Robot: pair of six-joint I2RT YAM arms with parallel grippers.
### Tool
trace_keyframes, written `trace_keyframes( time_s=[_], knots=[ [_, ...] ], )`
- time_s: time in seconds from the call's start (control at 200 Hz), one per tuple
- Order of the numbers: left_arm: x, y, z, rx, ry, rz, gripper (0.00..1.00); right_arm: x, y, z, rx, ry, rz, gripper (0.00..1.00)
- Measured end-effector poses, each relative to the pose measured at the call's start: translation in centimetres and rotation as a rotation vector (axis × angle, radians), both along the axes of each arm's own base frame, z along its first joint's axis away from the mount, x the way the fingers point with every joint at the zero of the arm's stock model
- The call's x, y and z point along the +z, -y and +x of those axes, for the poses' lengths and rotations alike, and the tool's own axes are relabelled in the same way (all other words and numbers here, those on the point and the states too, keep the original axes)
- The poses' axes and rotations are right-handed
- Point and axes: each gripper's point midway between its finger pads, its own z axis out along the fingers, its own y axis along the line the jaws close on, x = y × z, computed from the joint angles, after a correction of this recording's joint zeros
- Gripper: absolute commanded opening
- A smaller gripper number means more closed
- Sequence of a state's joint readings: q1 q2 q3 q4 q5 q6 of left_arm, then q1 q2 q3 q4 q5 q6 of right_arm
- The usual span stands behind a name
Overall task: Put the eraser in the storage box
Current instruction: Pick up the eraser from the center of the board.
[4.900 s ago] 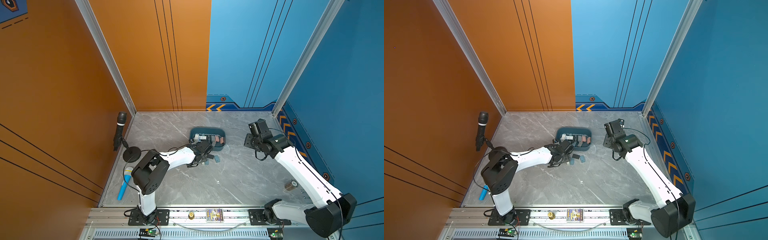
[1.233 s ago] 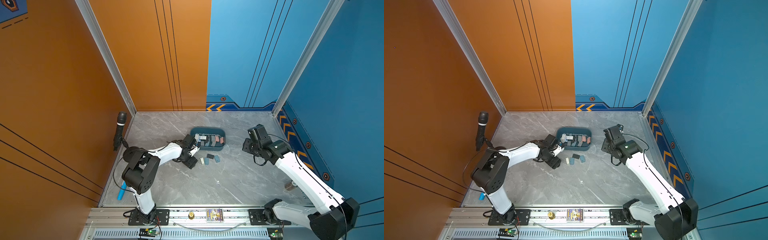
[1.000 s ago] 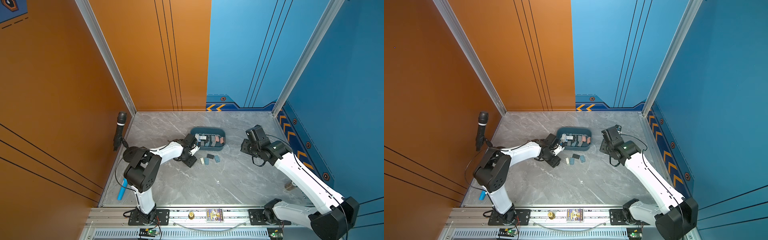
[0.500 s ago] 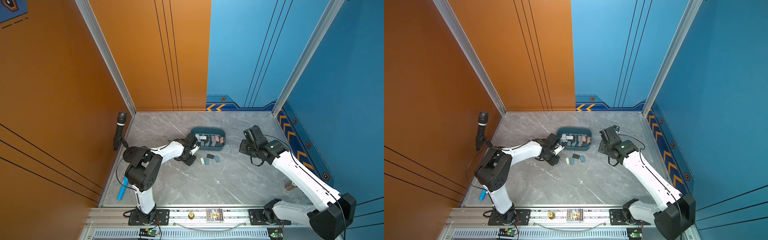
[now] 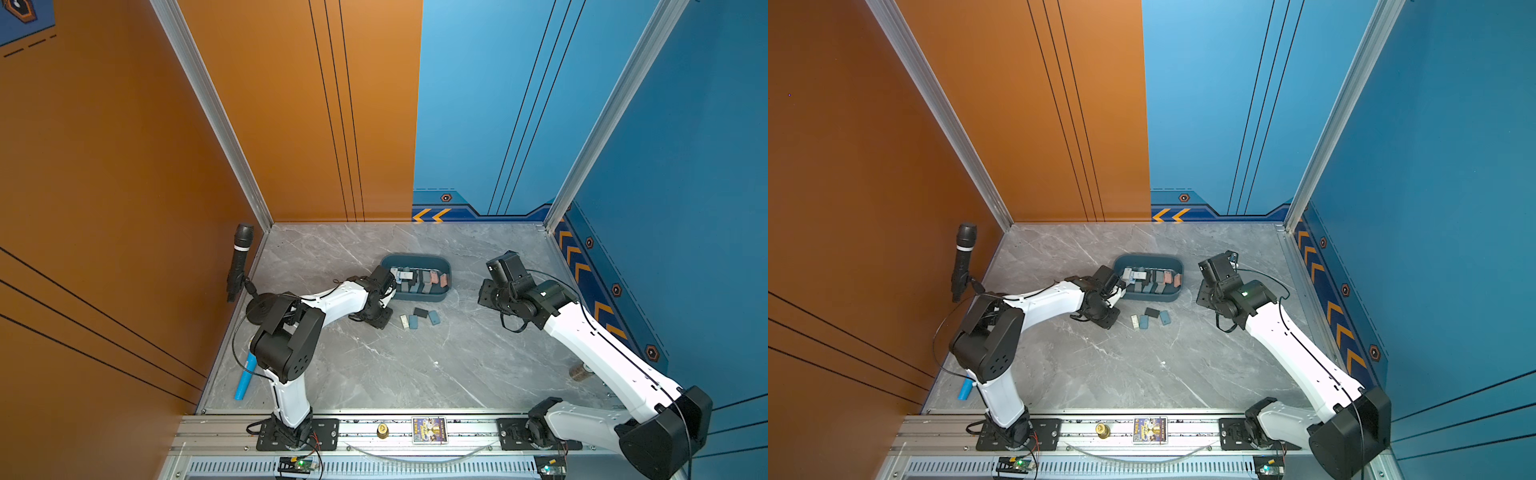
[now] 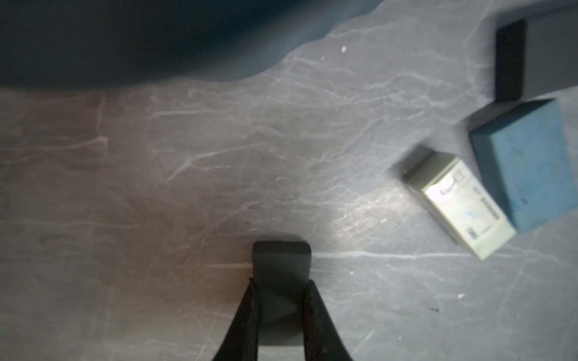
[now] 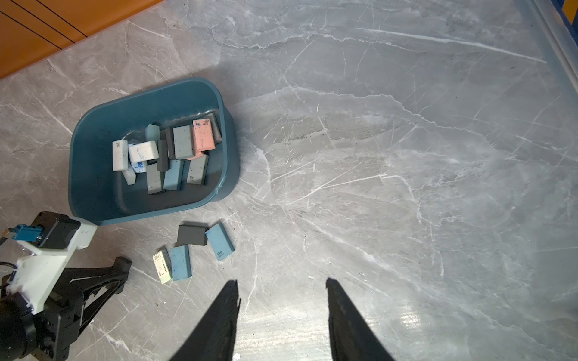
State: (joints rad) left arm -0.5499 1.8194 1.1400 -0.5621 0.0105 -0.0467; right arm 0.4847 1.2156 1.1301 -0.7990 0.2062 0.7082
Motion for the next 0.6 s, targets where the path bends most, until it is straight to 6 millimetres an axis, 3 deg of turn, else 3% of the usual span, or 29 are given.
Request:
trace_keyframes(
  time_s=[0.245,0.601],
  knots=[
    [1.3,1.0,-1.1,0.022,-0.017,-0.064,0.17,0.0,-0.2,0.0,0.006,0.002,0.001,0.48],
    [6.7,2.9,-1.4,0.059,0.051,-0.212,0.18,0.3,-0.8,0.5,0.015,0.021,0.022,0.48]
  ],
)
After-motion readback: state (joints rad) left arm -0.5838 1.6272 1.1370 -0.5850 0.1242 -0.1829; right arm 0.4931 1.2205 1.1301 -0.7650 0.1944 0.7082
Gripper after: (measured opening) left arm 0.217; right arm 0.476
